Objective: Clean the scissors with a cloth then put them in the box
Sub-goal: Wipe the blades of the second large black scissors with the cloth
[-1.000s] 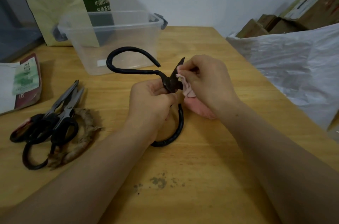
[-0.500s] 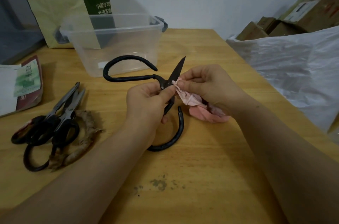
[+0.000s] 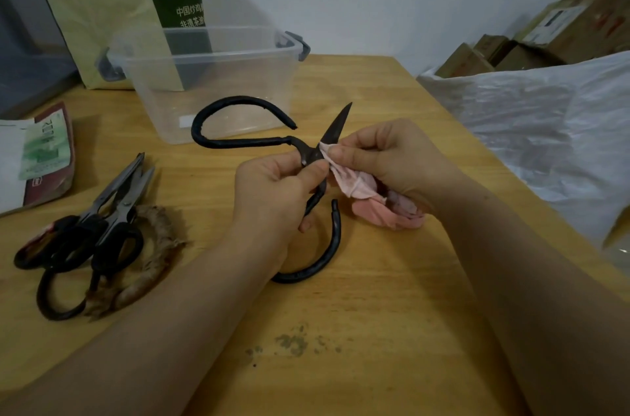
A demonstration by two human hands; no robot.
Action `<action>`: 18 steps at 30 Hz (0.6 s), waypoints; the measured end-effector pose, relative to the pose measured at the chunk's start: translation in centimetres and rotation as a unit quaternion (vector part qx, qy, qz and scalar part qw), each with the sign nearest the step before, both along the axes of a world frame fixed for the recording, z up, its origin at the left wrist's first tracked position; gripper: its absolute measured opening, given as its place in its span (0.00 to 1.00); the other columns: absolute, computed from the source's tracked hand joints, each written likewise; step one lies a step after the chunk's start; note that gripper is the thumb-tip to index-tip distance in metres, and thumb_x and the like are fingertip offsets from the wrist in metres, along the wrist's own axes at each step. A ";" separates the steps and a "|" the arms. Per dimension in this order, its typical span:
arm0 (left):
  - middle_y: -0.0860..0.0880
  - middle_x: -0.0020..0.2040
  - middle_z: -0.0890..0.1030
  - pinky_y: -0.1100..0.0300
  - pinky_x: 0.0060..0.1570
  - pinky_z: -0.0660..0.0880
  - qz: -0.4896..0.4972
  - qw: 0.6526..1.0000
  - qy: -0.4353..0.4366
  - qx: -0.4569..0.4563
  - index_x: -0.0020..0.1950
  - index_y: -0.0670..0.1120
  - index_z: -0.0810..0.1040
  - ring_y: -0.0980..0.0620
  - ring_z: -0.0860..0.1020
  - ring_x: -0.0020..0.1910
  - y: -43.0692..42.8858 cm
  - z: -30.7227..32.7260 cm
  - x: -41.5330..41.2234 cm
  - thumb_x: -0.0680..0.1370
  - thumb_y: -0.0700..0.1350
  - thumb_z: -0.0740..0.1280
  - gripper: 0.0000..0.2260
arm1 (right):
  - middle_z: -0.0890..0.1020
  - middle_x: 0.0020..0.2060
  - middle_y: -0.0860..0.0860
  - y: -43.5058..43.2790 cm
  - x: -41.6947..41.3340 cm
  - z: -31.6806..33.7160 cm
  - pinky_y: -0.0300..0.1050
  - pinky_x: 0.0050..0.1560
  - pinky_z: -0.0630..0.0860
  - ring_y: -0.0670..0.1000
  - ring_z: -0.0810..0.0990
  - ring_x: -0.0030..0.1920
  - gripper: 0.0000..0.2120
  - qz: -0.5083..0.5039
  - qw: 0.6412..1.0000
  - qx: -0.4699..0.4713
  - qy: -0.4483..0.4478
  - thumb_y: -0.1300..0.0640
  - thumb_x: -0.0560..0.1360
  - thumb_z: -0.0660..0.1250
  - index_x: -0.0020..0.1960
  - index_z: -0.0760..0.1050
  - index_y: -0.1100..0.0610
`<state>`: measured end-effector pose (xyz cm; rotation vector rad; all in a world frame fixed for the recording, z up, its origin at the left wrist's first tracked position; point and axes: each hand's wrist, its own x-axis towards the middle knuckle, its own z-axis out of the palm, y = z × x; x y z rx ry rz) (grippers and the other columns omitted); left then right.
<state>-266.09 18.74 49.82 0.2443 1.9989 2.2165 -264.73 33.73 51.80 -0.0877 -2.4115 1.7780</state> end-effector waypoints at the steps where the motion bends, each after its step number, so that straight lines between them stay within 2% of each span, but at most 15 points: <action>1: 0.46 0.30 0.79 0.64 0.18 0.63 -0.001 1.000 -0.003 0.000 0.41 0.42 0.82 0.45 0.73 0.33 0.0 0.0 0.0 0.76 0.37 0.68 0.05 | 0.84 0.32 0.52 0.0 -0.1 -0.1 0.35 0.34 0.78 0.45 0.81 0.32 0.04 0.004 1.000 0.000 -0.002 0.60 0.71 0.71 0.43 0.82 0.61; 5: 0.44 0.32 0.79 0.65 0.18 0.62 0.001 1.000 -0.019 0.011 0.42 0.39 0.81 0.46 0.75 0.34 -0.2 0.1 -0.1 0.75 0.37 0.68 0.04 | 0.84 0.29 0.48 0.7 0.0 0.1 0.33 0.34 0.77 0.42 0.80 0.31 0.02 0.010 0.999 0.038 0.010 0.63 0.72 0.70 0.41 0.82 0.58; 9: 0.44 0.33 0.80 0.64 0.18 0.62 0.003 0.999 -0.028 0.023 0.41 0.40 0.81 0.52 0.77 0.32 -0.3 0.3 -0.1 0.75 0.37 0.68 0.04 | 0.83 0.28 0.48 1.4 0.1 0.1 0.33 0.32 0.76 0.42 0.79 0.29 0.02 0.013 0.998 0.055 0.015 0.63 0.72 0.70 0.42 0.81 0.59; 16: 0.44 0.38 0.83 0.64 0.18 0.62 0.006 0.999 -0.033 0.028 0.43 0.40 0.81 0.55 0.79 0.33 -0.3 0.5 -0.2 0.75 0.37 0.68 0.03 | 0.84 0.34 0.60 2.1 0.2 -0.1 0.40 0.37 0.79 0.52 0.82 0.34 0.04 0.009 1.000 0.030 0.001 0.62 0.73 0.69 0.45 0.82 0.62; 18: 0.44 0.38 0.84 0.64 0.18 0.62 0.005 0.999 -0.033 0.027 0.44 0.40 0.81 0.55 0.79 0.32 -0.3 0.5 -0.2 0.75 0.37 0.68 0.03 | 0.84 0.34 0.60 2.2 0.3 -0.1 0.41 0.37 0.80 0.52 0.82 0.33 0.05 0.013 1.000 0.020 -0.002 0.62 0.73 0.69 0.45 0.81 0.63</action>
